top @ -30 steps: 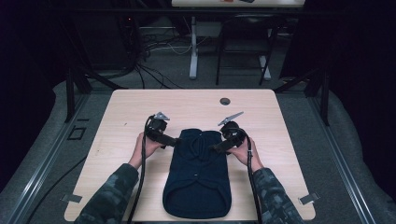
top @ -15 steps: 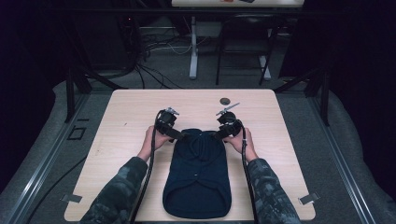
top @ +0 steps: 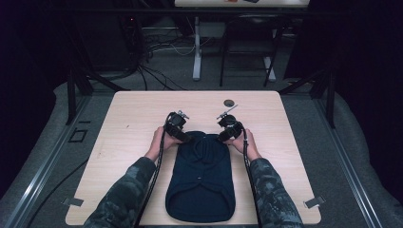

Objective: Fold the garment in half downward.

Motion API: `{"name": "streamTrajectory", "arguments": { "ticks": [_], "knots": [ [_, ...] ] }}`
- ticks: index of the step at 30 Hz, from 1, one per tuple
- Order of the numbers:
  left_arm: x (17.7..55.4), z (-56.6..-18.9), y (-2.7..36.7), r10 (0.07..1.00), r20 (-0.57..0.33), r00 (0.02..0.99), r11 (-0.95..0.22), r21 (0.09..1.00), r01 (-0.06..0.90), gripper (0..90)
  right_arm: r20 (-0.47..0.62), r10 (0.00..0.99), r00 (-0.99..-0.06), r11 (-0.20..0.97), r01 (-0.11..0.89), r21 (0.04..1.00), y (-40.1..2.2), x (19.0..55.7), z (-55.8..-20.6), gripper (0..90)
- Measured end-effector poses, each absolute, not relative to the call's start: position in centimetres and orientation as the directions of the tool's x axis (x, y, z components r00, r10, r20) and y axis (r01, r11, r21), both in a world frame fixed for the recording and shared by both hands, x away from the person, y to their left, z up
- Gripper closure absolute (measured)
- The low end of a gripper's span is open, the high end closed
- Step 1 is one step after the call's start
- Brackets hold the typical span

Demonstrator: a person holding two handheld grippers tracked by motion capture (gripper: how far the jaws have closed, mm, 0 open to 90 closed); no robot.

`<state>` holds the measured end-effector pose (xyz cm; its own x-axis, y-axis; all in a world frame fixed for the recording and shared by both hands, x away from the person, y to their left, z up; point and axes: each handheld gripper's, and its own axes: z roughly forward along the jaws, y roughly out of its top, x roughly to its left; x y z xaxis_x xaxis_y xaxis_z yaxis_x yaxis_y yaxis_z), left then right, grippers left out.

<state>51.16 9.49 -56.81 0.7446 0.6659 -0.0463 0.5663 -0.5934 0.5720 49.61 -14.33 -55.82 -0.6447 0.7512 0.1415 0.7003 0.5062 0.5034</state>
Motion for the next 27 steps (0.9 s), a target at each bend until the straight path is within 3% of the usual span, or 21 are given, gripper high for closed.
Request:
{"name": "streamTrajectory", "arguments": {
  "ticks": [5,11,15,27],
  "knots": [
    [50.9,-56.8,9.3,0.674,-0.036,0.738,-0.594,0.568,0.57,22.6,0.148,0.743,-0.652,0.527,0.707,0.472,-14.4,49.8,-55.6,60.6],
    [50.4,-56.7,9.2,0.668,-0.035,0.743,-0.595,0.574,0.563,32.4,0.154,0.758,-0.633,0.499,0.716,0.488,-14.2,49.5,-55.8,62.5],
    [50.3,-56.5,9.0,0.67,-0.036,0.741,-0.598,0.565,0.568,36.2,0.135,0.741,-0.658,0.547,0.707,0.448,-14.3,49.7,-55.4,64.0],
    [50.1,-56.3,8.8,0.648,-0.04,0.761,-0.615,0.562,0.553,47.8,0.128,0.76,-0.637,0.522,0.716,0.464,-13.6,49.4,-55.5,67.7]
  ]
}}
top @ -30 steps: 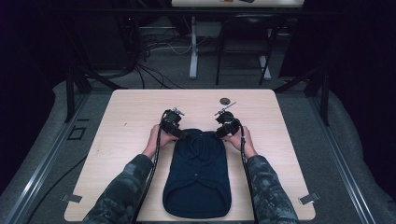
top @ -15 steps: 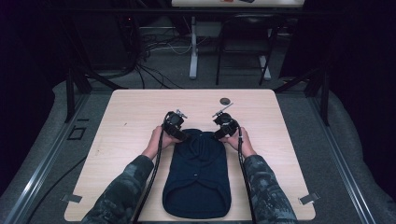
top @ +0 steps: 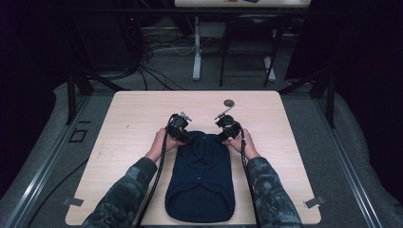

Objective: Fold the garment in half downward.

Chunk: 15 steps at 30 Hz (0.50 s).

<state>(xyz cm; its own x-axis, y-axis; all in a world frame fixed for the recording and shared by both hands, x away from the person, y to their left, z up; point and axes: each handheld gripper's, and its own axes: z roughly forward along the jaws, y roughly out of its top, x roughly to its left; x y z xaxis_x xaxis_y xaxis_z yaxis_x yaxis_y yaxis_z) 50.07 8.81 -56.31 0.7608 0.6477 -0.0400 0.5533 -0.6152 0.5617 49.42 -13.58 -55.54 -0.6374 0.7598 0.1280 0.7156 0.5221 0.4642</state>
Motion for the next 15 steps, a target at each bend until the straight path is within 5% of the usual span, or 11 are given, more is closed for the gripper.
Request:
{"name": "streamTrajectory", "arguments": {
  "ticks": [7,15],
  "knots": [
    [49.6,-56.2,8.4,0.625,-0.044,0.779,-0.629,0.562,0.537,65.2,0.048,0.731,-0.681,0.585,0.661,0.469,-12.9,48.9,-55.3,73.6],
    [49.3,-56.2,8.6,0.624,-0.044,0.78,-0.62,0.58,0.528,70.1,0.009,0.736,-0.677,0.573,0.63,0.524,-13.0,48.2,-55.5,75.2]
  ]
}}
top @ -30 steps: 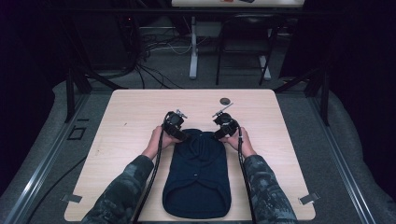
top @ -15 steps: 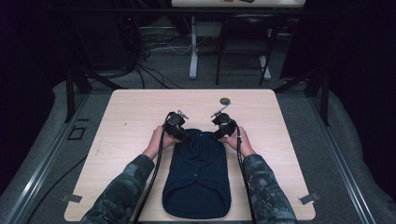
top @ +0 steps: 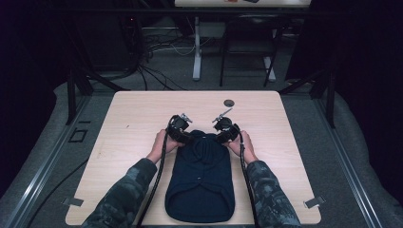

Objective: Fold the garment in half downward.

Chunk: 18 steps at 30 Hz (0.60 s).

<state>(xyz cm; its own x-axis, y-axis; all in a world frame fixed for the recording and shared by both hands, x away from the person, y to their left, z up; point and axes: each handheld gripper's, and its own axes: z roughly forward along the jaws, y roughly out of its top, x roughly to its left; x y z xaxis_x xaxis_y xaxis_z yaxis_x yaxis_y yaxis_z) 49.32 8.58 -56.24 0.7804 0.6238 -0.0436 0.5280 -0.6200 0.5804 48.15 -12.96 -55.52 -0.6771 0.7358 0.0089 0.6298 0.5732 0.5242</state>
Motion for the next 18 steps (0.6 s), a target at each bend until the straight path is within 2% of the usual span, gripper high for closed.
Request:
{"name": "streamTrajectory", "arguments": {
  "ticks": [8,14,18],
  "knots": [
    [48.6,-55.8,8.2,0.61,0.013,0.792,-0.644,0.591,0.486,72.0,0.0,0.727,-0.687,0.562,0.595,0.575,-13.7,47.2,-54.9,76.4],
    [48.1,-54.9,8.5,0.613,0.015,0.79,-0.621,0.627,0.47,72.3,-0.086,0.705,-0.704,0.601,0.528,0.6,-13.6,46.1,-53.6,76.6],
    [47.9,-54.6,8.7,0.611,0.017,0.792,-0.617,0.637,0.462,72.1,-0.057,0.699,-0.713,0.588,0.528,0.613,-13.9,45.9,-52.9,76.4]
  ]
}}
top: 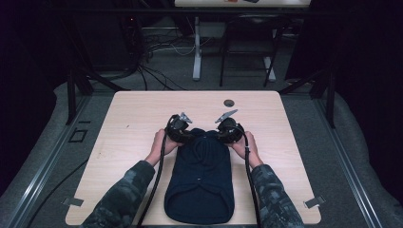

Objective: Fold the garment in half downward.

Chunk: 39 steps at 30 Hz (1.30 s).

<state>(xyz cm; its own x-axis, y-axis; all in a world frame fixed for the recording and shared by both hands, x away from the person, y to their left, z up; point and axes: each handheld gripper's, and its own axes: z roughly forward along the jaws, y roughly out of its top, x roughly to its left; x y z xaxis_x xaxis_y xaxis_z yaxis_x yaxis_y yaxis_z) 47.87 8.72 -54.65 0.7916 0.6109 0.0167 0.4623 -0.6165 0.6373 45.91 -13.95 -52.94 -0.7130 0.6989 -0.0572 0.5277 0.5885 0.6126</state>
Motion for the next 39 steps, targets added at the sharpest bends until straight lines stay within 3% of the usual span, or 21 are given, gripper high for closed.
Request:
{"name": "streamTrajectory", "arguments": {
  "ticks": [27,39],
  "knots": [
    [45.3,-51.1,9.0,0.574,0.084,0.814,-0.61,0.707,0.357,72.7,-0.013,0.67,-0.742,0.565,0.499,0.657,-15.2,43.9,-49.6,75.3],
    [44.0,-50.2,9.2,0.518,0.153,0.842,-0.626,0.739,0.251,73.5,0.024,0.66,-0.751,0.55,0.505,0.665,-16.0,43.3,-49.0,72.4]
  ]
}}
